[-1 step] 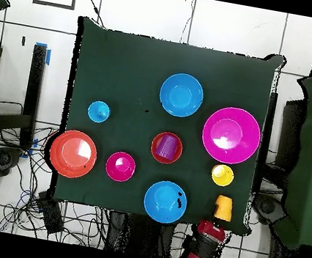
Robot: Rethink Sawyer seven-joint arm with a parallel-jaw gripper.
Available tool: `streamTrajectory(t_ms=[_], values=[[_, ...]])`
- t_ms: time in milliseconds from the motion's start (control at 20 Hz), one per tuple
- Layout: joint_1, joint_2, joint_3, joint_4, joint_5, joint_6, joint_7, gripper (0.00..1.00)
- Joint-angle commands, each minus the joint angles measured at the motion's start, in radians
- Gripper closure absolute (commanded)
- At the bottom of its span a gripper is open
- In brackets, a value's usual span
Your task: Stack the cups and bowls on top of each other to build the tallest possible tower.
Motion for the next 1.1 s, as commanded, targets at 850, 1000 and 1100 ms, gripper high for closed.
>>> streamTrajectory(t_ms=[850,1000,1100], values=[[0.337,0.424,-0.217,0.274,-0.27,0.054,0.097,0.0],[0.371,0.435,-0.217,0.267,-0.255,0.009,0.086,0.0],[0.41,0.43,-0.212,0.261,-0.254,-0.005,0.098,0.0]])
